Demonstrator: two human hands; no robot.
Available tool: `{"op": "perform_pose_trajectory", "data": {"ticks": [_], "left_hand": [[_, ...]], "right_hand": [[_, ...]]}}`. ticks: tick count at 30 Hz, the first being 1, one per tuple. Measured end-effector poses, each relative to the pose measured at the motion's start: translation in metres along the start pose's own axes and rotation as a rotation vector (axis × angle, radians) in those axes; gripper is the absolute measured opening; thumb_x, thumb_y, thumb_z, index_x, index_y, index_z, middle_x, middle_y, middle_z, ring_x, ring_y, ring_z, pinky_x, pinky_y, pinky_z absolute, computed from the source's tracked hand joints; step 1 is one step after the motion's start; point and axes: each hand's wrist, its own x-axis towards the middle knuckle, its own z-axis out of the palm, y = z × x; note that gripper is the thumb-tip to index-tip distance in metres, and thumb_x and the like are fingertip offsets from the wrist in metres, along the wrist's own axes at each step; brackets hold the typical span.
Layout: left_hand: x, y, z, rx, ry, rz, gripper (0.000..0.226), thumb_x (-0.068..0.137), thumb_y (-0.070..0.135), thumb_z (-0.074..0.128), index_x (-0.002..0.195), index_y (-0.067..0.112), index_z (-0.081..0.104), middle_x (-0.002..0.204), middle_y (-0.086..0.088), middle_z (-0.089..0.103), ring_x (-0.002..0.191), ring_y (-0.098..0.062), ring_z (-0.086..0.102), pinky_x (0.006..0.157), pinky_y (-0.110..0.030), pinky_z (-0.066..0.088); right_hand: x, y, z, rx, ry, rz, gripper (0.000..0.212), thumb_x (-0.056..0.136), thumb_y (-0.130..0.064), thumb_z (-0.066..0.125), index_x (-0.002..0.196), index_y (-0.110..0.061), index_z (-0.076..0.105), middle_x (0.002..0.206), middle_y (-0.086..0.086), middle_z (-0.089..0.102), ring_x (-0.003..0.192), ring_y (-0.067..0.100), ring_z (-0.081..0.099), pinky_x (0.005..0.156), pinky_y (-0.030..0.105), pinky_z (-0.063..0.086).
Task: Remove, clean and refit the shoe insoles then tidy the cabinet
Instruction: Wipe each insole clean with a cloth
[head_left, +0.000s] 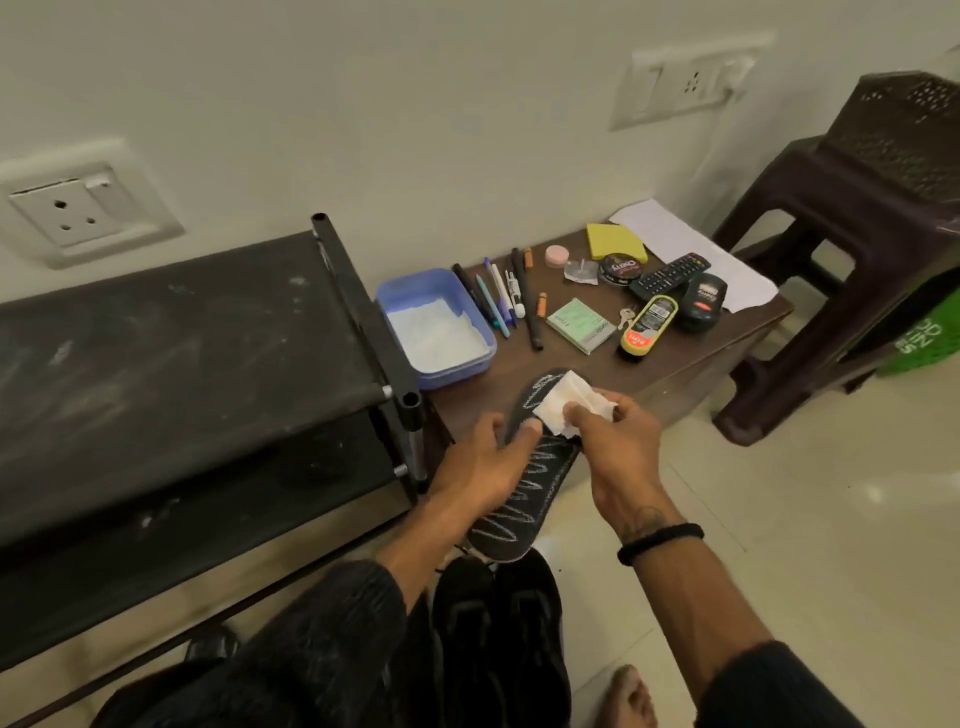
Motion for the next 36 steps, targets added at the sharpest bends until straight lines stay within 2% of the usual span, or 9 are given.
{"op": "perform_pose_trajectory", "data": {"ticks": [3,7,14,18,24,26,29,32,36], "left_hand": [[-0.014,-0.001,0.0,0.315,0.077,0.144,0.09,0.082,0.071,0.062,0.154,0.039,0.018,0.151,-0.001,0.036,0.133,-0.025,0.044,0.106,-0.046,0.046],[-0.015,-0.011,0.013,0.647,0.076,0.204,0.105,0.085,0.055,0.07,0.159,0.031,0.0,0.163,-0.006,0.003,0.149,-0.031,0.01,0.121,-0.05,0.023],[-0.004,-0.016,0.01,0.66,0.101,0.203,0.085,0.093,0.044,0.066,0.158,0.033,0.012,0.158,-0.004,0.012,0.144,-0.03,0.018,0.114,-0.046,0.04],[-0.003,-0.011,0.004,0.753,0.09,0.23,0.081,0.09,0.045,0.068,0.153,0.029,0.02,0.152,-0.009,0.02,0.138,-0.031,0.026,0.111,-0.044,0.039],[0.009,-0.004,-0.001,0.645,0.099,0.317,0.083,0.091,0.049,0.068,0.154,0.035,0.016,0.153,-0.006,0.018,0.14,-0.027,0.024,0.113,-0.042,0.034],[0.01,-0.006,0.0,0.62,0.122,0.311,0.076,0.092,0.045,0.067,0.151,0.034,0.021,0.15,-0.006,0.019,0.136,-0.026,0.027,0.109,-0.039,0.039],[0.011,-0.009,0.006,0.663,0.111,0.287,0.079,0.089,0.05,0.068,0.15,0.031,0.022,0.147,-0.008,0.022,0.133,-0.027,0.028,0.109,-0.04,0.039],[0.015,-0.009,0.01,0.709,0.112,0.286,0.087,0.087,0.055,0.068,0.153,0.033,0.016,0.147,-0.008,0.021,0.133,-0.029,0.026,0.111,-0.041,0.034],[0.018,-0.01,0.011,0.673,0.129,0.308,0.084,0.087,0.053,0.068,0.152,0.034,0.018,0.143,-0.007,0.022,0.13,-0.026,0.029,0.107,-0.039,0.04]], "right_hand": [[0.005,0.002,0.008,0.011,-0.071,0.026,0.023,0.087,0.0,0.073,0.099,-0.019,0.066,0.104,0.004,0.07,0.095,0.021,0.07,0.083,0.04,0.061],[0.01,-0.001,0.004,-0.08,-0.104,-0.006,0.027,0.087,-0.004,0.075,0.11,-0.017,0.068,0.1,-0.002,0.069,0.092,0.018,0.07,0.085,0.043,0.061],[0.018,-0.019,-0.002,-0.138,-0.038,-0.091,0.022,0.09,-0.007,0.071,0.107,-0.021,0.067,0.097,-0.006,0.068,0.078,0.006,0.065,0.058,0.022,0.053],[0.021,-0.034,0.009,-0.172,0.014,-0.238,0.02,0.096,-0.008,0.061,0.111,-0.021,0.063,0.11,-0.002,0.064,0.075,0.013,0.071,0.062,0.037,0.064],[0.019,-0.028,0.015,-0.342,-0.059,-0.303,0.027,0.095,-0.007,0.063,0.097,-0.033,0.071,0.087,-0.025,0.063,0.076,-0.018,0.061,0.059,0.017,0.051],[0.022,-0.027,0.011,-0.373,-0.082,-0.245,0.017,0.094,-0.019,0.069,0.11,-0.025,0.071,0.086,-0.025,0.059,0.071,-0.008,0.063,0.052,0.01,0.045],[0.027,-0.025,0.006,-0.404,-0.075,-0.217,0.032,0.09,-0.041,0.073,0.115,-0.023,0.069,0.093,-0.013,0.066,0.074,-0.002,0.061,0.046,0.007,0.043],[0.03,-0.022,0.0,-0.531,-0.045,-0.289,0.019,0.097,-0.026,0.065,0.115,-0.023,0.072,0.107,-0.009,0.066,0.074,-0.006,0.059,0.045,0.007,0.042],[0.034,-0.021,-0.011,-0.632,-0.03,-0.379,0.054,0.09,-0.008,0.07,0.139,-0.026,0.054,0.133,-0.005,0.055,0.101,0.003,0.052,0.055,0.002,0.04]]}}
